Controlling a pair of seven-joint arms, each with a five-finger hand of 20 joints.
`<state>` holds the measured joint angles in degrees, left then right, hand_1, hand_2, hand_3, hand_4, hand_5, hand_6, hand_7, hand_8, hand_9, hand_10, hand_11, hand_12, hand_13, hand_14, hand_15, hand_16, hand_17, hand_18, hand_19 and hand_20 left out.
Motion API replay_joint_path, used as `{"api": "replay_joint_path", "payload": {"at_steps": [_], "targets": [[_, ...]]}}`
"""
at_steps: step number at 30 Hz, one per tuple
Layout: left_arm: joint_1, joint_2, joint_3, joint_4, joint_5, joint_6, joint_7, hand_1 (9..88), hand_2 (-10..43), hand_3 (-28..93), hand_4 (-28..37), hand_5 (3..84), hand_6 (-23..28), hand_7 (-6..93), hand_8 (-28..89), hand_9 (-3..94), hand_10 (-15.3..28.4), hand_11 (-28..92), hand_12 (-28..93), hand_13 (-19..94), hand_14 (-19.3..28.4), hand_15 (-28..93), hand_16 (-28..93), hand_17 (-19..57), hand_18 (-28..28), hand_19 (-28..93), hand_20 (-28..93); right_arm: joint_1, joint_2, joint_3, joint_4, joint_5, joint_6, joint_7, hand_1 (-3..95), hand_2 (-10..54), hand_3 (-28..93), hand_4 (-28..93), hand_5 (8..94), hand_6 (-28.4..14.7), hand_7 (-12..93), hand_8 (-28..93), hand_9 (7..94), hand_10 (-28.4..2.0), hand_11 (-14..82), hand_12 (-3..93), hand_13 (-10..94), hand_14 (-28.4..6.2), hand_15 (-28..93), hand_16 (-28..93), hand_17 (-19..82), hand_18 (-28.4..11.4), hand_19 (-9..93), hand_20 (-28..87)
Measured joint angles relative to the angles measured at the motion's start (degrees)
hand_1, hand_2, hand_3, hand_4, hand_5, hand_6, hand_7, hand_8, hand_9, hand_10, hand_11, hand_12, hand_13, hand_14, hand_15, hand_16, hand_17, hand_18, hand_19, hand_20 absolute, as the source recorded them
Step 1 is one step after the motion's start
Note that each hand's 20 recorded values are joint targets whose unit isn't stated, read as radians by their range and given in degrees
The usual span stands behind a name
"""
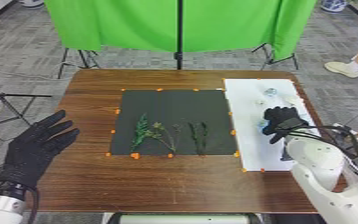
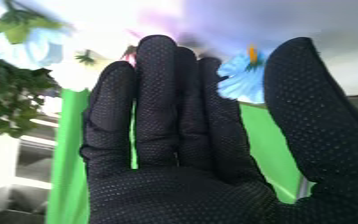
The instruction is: Arrange flowers
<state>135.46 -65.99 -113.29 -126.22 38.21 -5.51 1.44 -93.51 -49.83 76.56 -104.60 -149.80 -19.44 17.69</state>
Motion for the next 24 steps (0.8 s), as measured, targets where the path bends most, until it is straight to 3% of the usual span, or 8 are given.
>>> {"api": "replay_joint_path", "payload": {"at_steps": [3, 12, 15, 17, 20, 22, 24], "targets": [[0.0, 0.06, 0.0, 0.01, 0.0, 0.0, 0.0, 25.8, -2.9, 70, -24.9, 38.0, 2.9, 20.3, -10, 32.7, 13.3, 28, 13, 28, 16.4, 37, -2, -7.4, 22.5, 49, 5, -0.3, 0.2, -0.3, 0.3, 0.0, 1.3, -0.2, 38.0, -9.5, 85, -28, 52.3, -1.3, 26, -19, 55.9, -7.8, 29.2, 19.1, 58, -3.7, 59, 22, 30, -15.6, 85, 36], [0.0, 0.15, 0.0, 0.01, -0.02, 0.01, 0.03, 25.9, -2.7, 70, -24.9, 37.9, 2.9, 20.3, -10, 32.7, 13.3, 28, 13, 28, 16.4, 37, -2, -7.4, 22.5, 49, 5, -0.8, 0.1, -0.7, 0.0, -0.9, 2.6, 0.1, 33.4, -9.5, 87, -28, 44.8, -2.3, 29, -20, 46.3, -10.2, 38.4, 21.3, 55, -5.2, 65, 16, 29, -15.7, 85, 37], [0.0, 0.15, 0.0, 0.01, -0.02, 0.01, 0.03, 26.0, -2.8, 70, -24.8, 37.9, 2.9, 20.4, -10, 32.7, 13.3, 28, 13, 28, 16.4, 37, -2, -7.4, 22.5, 49, 5, -1.2, 0.1, -0.5, 0.0, -1.1, 2.7, -0.7, 36.8, -9.5, 85, -28, 48.3, -0.3, 33, -22, 54.5, -8.2, 41.2, 21.1, 60, -3.9, 62, 20, 31, -15.6, 86, 37], [0.0, 0.15, 0.0, 0.01, -0.02, 0.01, 0.03, 26.0, -2.7, 70, -24.9, 37.9, 2.8, 20.4, -10, 32.7, 13.3, 28, 13, 28, 16.4, 37, -2, -7.4, 22.5, 49, 5, -1.4, 0.0, -0.4, 0.0, -1.1, 3.5, -1.5, 40.0, -9.5, 81, -28, 52.5, 0.9, 36, -23, 62.2, -5.5, 33.2, 29.4, 64, -2.8, 58, 26, 32, -15.6, 86, 36], [0.0, 0.14, 0.0, 0.01, -0.02, 0.02, 0.03, 26.1, -2.6, 70, -24.8, 37.9, 2.9, 20.5, -10, 32.7, 13.3, 28, 13, 28, 16.4, 37, -2, -7.4, 22.5, 49, 5, -1.4, 0.0, -0.6, 0.5, -0.6, 6.4, -2.8, 46.9, -8.5, 76, -28, 63.6, 2.2, 42, -14, 81.5, -2.5, 19.4, 40.6, 74, -2.7, 57, 27, 37, -16.3, 88, 36], [0.0, 0.14, 0.0, 0.01, -0.02, 0.03, 0.03, 26.1, -2.6, 70, -24.8, 37.9, 2.9, 20.5, -10, 32.7, 13.3, 28, 13, 28, 16.5, 37, -2, -7.4, 22.5, 49, 5, -1.4, -0.1, -0.8, 1.1, 0.1, 9.1, -3.5, 49.9, -7.4, 76, -28, 71.3, 2.6, 42, -11, 88.3, -2.5, 22.8, 38.2, 80, -3.0, 57, 25, 40, -17.1, 91, 37], [0.0, 0.13, 0.0, -0.02, -0.02, 0.03, 0.07, 26.0, -2.6, 70, -24.8, 37.9, 2.9, 20.5, -10, 32.7, 13.3, 28, 13, 28, 16.4, 37, -2, -7.4, 22.5, 49, 5, -1.5, -0.2, -1.0, 1.5, 0.6, 11.4, -4.2, 50.1, -7.9, 77, -28, 73.9, 2.4, 40, -11, 89.8, -2.4, 23.9, 37.3, 81, -3.0, 58, 26, 41, -17.2, 92, 36]]}}
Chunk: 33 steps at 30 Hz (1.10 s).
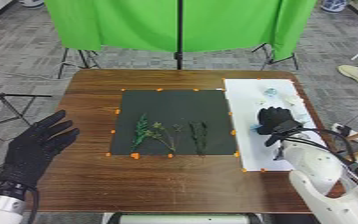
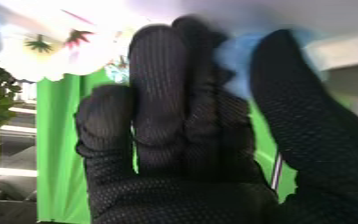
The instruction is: Arrange flowers
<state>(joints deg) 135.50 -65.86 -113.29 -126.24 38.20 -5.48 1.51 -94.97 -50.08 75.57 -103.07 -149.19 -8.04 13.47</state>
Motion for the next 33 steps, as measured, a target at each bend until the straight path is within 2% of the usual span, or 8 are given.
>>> {"api": "replay_joint_path", "payload": {"at_steps": [12, 14, 15, 17, 19, 22, 27, 33], "targets": [[0.1, 0.55, -1.4, -0.29, -0.02, 0.02, 0.2, 25.9, -2.7, 71, -25.0, 38.0, 2.9, 20.5, -10, 32.8, 13.4, 28, 13, 28, 16.4, 37, -2, -7.3, 22.5, 49, 5, -0.3, -0.8, -0.2, 0.4, 0.4, 2.5, -1.7, 49.0, -9.5, 82, -28, 77.0, 1.9, 38, -9, 92.0, -2.8, 23.4, 38.4, 83, -3.1, 57, 27, 42, -17.6, 93, 36], [0.1, 0.7, -1.6, -0.36, -0.02, 0.02, 0.2, 25.9, -2.7, 71, -25.0, 38.0, 2.9, 20.4, -10, 32.8, 13.4, 28, 13, 28, 16.4, 37, -2, -7.3, 22.5, 49, 5, -0.3, -0.8, -0.4, 0.3, 0.4, 2.5, -1.3, 44.5, -9.5, 84, -28, 68.9, 0.3, 48, -10, 85.9, -3.3, 24.6, 43.4, 78, -3.7, 62, 27, 39, -17.6, 92, 38], [0.1, 0.73, -1.69, -0.38, -0.02, 0.02, 0.2, 25.9, -2.7, 71, -25.0, 38.0, 2.9, 20.5, -10, 32.8, 13.4, 28, 13, 28, 16.3, 37, -2, -7.3, 22.5, 49, 5, -0.3, -0.8, -0.6, 0.1, 0.3, 2.5, -0.7, 42.2, -9.5, 84, -28, 62.7, -0.4, 53, -9, 79.9, -3.6, 28.3, 44.7, 75, -4.0, 64, 26, 37, -17.5, 92, 39], [0.1, 0.75, -1.82, -0.41, -0.02, 0.02, 0.2, 25.9, -2.7, 70, -25.0, 38.0, 2.9, 20.5, -10, 32.8, 13.3, 28, 13, 28, 16.4, 37, -2, -7.4, 22.5, 49, 5, -0.4, -0.7, -1.0, -0.7, -0.3, 1.4, 2.0, 38.7, -9.5, 85, -28, 53.4, -1.6, 56, -5, 68.2, -5.1, 38.9, 44.1, 70, -4.7, 69, 25, 35, -17.5, 91, 40], [0.1, 0.75, -1.84, -0.42, -0.02, 0.03, 0.19, 25.9, -2.8, 71, -25.0, 38.0, 2.9, 20.5, -10, 32.8, 13.4, 28, 12, 28, 16.4, 37, -2, -7.3, 22.5, 49, 5, -0.6, -0.7, -1.3, -2.2, -1.4, -1.5, 5.7, 34.9, -9.5, 89, -28, 48.0, -2.9, 58, -20, 56.9, -8.4, 53.3, 39.3, 65, -6.2, 75, 24, 34, -17.6, 90, 40], [0.1, 0.74, -1.84, -0.42, -0.02, 0.03, 0.13, 25.9, -2.8, 70, -25.0, 38.0, 2.9, 20.5, -10, 32.9, 13.4, 28, 13, 28, 16.4, 37, -2, -7.3, 22.5, 49, 5, -0.7, -0.7, -1.1, -4.0, -1.8, -6.5, 8.2, 29.1, -9.5, 92, -27, 40.5, -5.9, 61, -26, 46.0, -13.2, 65.6, 32.0, 60, -7.4, 79, 23, 32, -18.1, 90, 41], [0.1, 0.7, -1.86, -0.42, -0.02, 0.02, 0.05, 25.8, -2.9, 71, -25.0, 38.0, 2.9, 20.5, -10, 32.9, 13.3, 28, 13, 28, 16.4, 37, -2, -7.3, 22.5, 49, 5, -0.9, -0.8, -0.4, -4.4, -1.4, -7.0, 6.6, 27.3, -9.5, 90, -28, 35.2, -7.7, 57, -26, 39.9, -14.7, 64.7, 29.9, 56, -7.9, 80, 23, 32, -18.2, 90, 41], [0.1, 0.68, -1.86, -0.42, -0.02, 0.02, 0.04, 25.6, -3.1, 71, -25.2, 38.1, 2.8, 20.6, -10, 32.9, 13.3, 28, 13, 28, 16.4, 37, -2, -7.3, 22.4, 49, 5, -1.7, -1.0, 0.0, -4.6, -1.3, -2.2, 2.6, 28.0, -9.5, 88, -28, 37.2, -6.3, 53, -24, 42.4, -13.4, 62.3, 27.3, 57, -7.5, 80, 21, 31, -18.2, 89, 42]]}}
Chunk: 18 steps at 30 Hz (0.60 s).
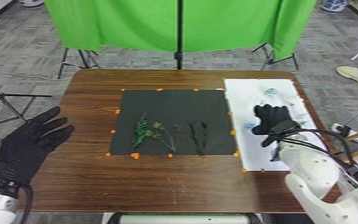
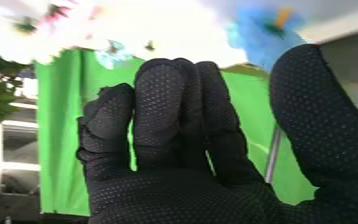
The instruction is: Arrange flowers
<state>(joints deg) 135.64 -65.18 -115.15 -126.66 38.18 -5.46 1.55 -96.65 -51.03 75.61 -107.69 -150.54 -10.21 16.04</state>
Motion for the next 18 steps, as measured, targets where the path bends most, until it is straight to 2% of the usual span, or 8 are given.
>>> {"api": "replay_joint_path", "payload": {"at_steps": [3, 6, 8, 9, 11, 13, 16, 18], "targets": [[0.0, -0.01, 0.0, 0.0, 0.0, 0.01, 0.02, 25.6, -3.1, 71, -25.3, 38.1, 2.8, 20.6, -10, 32.9, 13.3, 28, 13, 28, 16.3, 37, -2, -7.4, 22.4, 49, 5, -0.1, -0.3, -0.1, 0.0, -0.1, 0.0, -1.4, 29.5, -9.5, 89, -28, 39.6, -5.2, 52, -24, 44.3, -12.5, 61.8, 26.7, 58, -7.3, 79, 21, 31, -18.2, 89, 42], [0.0, 0.07, 0.02, 0.0, -0.01, 0.04, 0.06, 25.7, -3.1, 71, -25.4, 38.2, 2.8, 20.6, -10, 32.9, 13.3, 28, 13, 28, 16.3, 37, -2, -7.4, 22.4, 49, 5, 0.3, -0.6, -1.1, 0.2, -0.3, -1.1, -1.4, 33.5, -9.5, 87, -28, 43.7, -3.4, 52, -24, 49.9, -10.6, 59.2, 27.7, 60, -6.2, 77, 21, 32, -18.1, 89, 41], [0.0, 0.11, 0.03, 0.0, -0.05, 0.05, 0.07, 25.8, -3.1, 71, -25.5, 38.2, 2.8, 20.6, -10, 32.9, 13.3, 28, 13, 28, 16.3, 37, -2, -7.4, 22.5, 49, 5, 1.0, -0.7, -2.3, 1.1, -0.4, -1.3, -1.3, 42.2, -9.5, 81, -28, 50.2, -1.6, 57, -11, 62.6, -5.5, 45.0, 40.1, 67, -5.1, 73, 24, 35, -17.8, 90, 40], [0.0, 0.14, 0.04, 0.0, -0.07, 0.06, 0.09, 25.8, -3.1, 71, -25.5, 38.2, 2.8, 20.5, -10, 32.9, 13.3, 28, 13, 28, 16.3, 37, -2, -7.4, 22.4, 49, 5, 1.5, -0.7, -3.0, 1.9, -0.4, -1.1, -1.2, 44.4, -8.9, 80, -28, 52.7, -1.1, 58, -10, 66.3, -4.7, 42.2, 42.0, 69, -4.9, 72, 24, 36, -17.8, 90, 40], [0.0, 0.22, 0.04, 0.0, -0.1, 0.07, 0.09, 25.7, -3.1, 71, -25.4, 38.2, 2.8, 20.6, -10, 32.9, 13.4, 28, 13, 28, 16.3, 37, -2, -7.4, 22.4, 49, 5, 2.5, -0.8, -4.5, 3.5, -0.2, 1.6, -1.2, 47.9, -5.2, 78, -28, 59.8, 0.0, 58, -10, 75.9, -3.8, 36.1, 46.2, 73, -4.7, 70, 25, 39, -18.2, 92, 38], [0.1, 0.3, 0.03, 0.0, -0.12, 0.07, 0.1, 25.6, -3.2, 71, -25.4, 38.3, 2.8, 20.6, -10, 33.0, 13.3, 28, 13, 28, 16.3, 37, -2, -7.4, 22.4, 49, 5, 3.1, -0.8, -5.5, 5.1, 0.2, 6.9, -1.3, 49.0, -5.0, 79, -28, 64.2, -0.1, 56, -10, 80.1, -2.9, 35.1, 46.3, 76, -4.3, 69, 25, 40, -18.5, 92, 38], [0.1, 0.36, -0.29, -0.02, -0.13, 0.07, 0.09, 25.6, -3.2, 71, -25.6, 38.3, 2.8, 20.7, -10, 33.0, 13.3, 28, 13, 28, 16.2, 37, -2, -7.4, 22.4, 49, 5, 3.2, -1.0, -5.8, 6.4, 0.6, 13.6, -1.8, 49.3, -6.9, 80, -28, 67.0, -0.1, 54, -11, 82.5, -2.6, 33.4, 46.6, 77, -4.2, 68, 26, 41, -18.5, 93, 38], [0.2, 0.36, -0.81, -0.07, -0.13, 0.06, 0.02, 25.5, -3.3, 71, -25.6, 38.3, 2.8, 20.7, -10, 33.0, 13.3, 28, 13, 28, 16.2, 37, -2, -7.4, 22.4, 49, 5, 3.2, -1.1, -5.8, 6.5, 0.6, 14.6, -2.3, 49.2, -8.1, 82, -28, 68.9, -0.3, 52, -12, 84.1, -2.7, 31.5, 46.9, 78, -4.2, 68, 27, 41, -18.5, 93, 38]]}}
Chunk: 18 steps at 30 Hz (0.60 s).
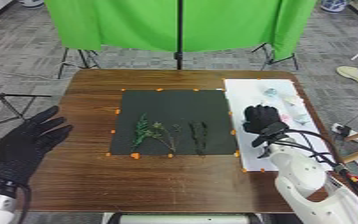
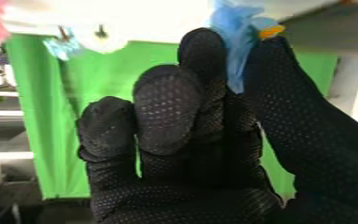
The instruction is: Arrange flowers
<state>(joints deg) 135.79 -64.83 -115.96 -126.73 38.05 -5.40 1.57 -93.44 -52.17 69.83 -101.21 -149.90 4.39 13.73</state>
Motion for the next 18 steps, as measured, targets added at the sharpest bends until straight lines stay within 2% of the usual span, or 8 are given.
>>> {"api": "replay_joint_path", "payload": {"at_steps": [5, 9, 18], "targets": [[0.3, -0.02, -1.48, -0.37, 0.0, -0.02, -0.08, 25.5, -3.5, 72, -25.7, 38.3, 2.7, 20.8, -10, 33.0, 13.1, 28, 13, 28, 16.2, 37, -2, -7.3, 22.4, 49, 5, 0.2, -0.5, 0.0, -0.9, 0.5, -0.6, -1.2, 48.6, -9.4, 85, -28, 71.6, -0.3, 50, -12, 86.6, -2.7, 28.4, 48.2, 79, -4.0, 67, 28, 41, -18.5, 93, 38], [1.0, -0.02, -3.38, -0.9, -0.32, -0.05, -0.11, 25.3, -3.6, 72, -25.8, 38.3, 2.6, 20.8, -10, 33.0, 13.0, 28, 13, 28, 16.1, 37, -2, -7.3, 22.3, 49, 5, 2.1, -1.2, -1.7, -1.3, 1.2, -0.4, -2.0, 48.3, -9.5, 85, -28, 72.0, -0.5, 50, -12, 86.9, -2.8, 27.8, 48.7, 79, -3.9, 67, 28, 42, -18.6, 93, 38], [4.3, 0.08, -10.59, -1.93, -1.07, 0.01, -1.19, 25.1, -3.9, 72, -25.7, 38.2, 2.6, 20.5, -10, 32.2, 12.7, 28, 13, 28, 15.8, 37, -2, -7.3, 22.3, 49, 5, 13.4, -6.4, -11.0, 0.9, 2.1, 0.3, -5.7, 48.0, -9.5, 86, -28, 72.3, -0.7, 50, -12, 86.9, -3.0, 27.2, 49.7, 79, -4.0, 67, 29, 41, -18.3, 93, 39]]}}
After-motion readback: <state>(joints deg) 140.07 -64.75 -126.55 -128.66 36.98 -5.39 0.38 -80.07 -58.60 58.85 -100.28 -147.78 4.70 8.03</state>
